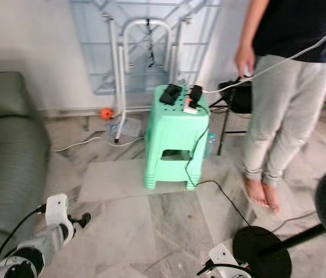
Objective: Move the pillow to the sofa
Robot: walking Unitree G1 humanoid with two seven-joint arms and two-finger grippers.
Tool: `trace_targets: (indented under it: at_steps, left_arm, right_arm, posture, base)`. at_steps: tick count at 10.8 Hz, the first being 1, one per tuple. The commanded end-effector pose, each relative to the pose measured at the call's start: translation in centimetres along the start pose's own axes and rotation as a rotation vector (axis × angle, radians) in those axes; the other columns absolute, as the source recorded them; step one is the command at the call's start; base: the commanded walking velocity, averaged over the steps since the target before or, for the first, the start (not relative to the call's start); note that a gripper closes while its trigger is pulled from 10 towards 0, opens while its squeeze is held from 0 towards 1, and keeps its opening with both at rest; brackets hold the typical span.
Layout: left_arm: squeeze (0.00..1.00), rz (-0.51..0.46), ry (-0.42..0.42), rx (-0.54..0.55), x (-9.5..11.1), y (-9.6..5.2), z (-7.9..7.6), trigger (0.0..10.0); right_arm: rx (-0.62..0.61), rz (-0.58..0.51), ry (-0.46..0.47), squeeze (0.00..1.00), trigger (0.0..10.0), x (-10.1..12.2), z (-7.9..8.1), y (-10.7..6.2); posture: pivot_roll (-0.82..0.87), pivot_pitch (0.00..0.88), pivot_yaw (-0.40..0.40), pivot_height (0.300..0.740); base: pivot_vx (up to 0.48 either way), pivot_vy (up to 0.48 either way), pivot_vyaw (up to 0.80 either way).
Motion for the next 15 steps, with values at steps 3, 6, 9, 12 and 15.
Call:
trace_targets:
  at_steps: [3, 6, 9, 12, 15]
  left_arm:
    - [0.00, 0.021, -0.030, 0.008, -1.0, -0.1, 0.1, 10.0]
    - [0.00, 0.049, -0.034, -0.009, -4.5, -0.6, 0.6, 10.0]
    - [0.00, 0.053, -0.034, -0.014, -5.2, -0.8, 0.7, 10.0]
    - [0.00, 0.052, -0.036, -0.017, -5.0, -0.8, 0.6, 10.0]
    - [0.00, 0.054, -0.037, -0.020, -5.1, -0.7, 0.6, 10.0]
  right_arm:
    - [0.005, 0.004, -0.006, 0.00, 10.0, -0.2, 0.1, 0.0]
    - [0.008, 0.003, -0.010, 0.00, 10.0, -0.1, 0.2, 0.0]
    - [0.009, 0.004, -0.008, 0.00, 10.0, -0.2, 0.2, 0.0]
    - [0.012, 0.004, -0.012, 0.00, 10.0, -0.2, 0.2, 0.0]
    - [0.013, 0.008, -0.014, 0.00, 10.0, -0.3, 0.2, 0.0]
  posture:
    - [-0.19, 0.053, -0.034, 0.740]
    - [-0.19, 0.053, -0.036, 0.740]
    - [-0.19, 0.055, -0.035, 0.740]
    - [-0.19, 0.054, -0.034, 0.740]
    - [-0.19, 0.056, -0.036, 0.740]
  base:
    - [0.082, 0.000, -0.14]
    - [0.340, 0.000, 0.00]
    - [0.369, 0.000, 0.00]
    - [0.363, 0.000, 0.00]
    - [0.356, 0.000, 0.00]
Point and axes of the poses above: a point about 5 cm out from each wrist's last joint towards the gripper, its own y axis pointing out of the wrist towards the gripper, its own x axis along the axis of the wrist's last joint, z = x × y, the point moved 2 cm from there along y, pointing out of the wrist towards the gripper, and after that the axes turned 11 degrees about y, right-handed, at the moved point
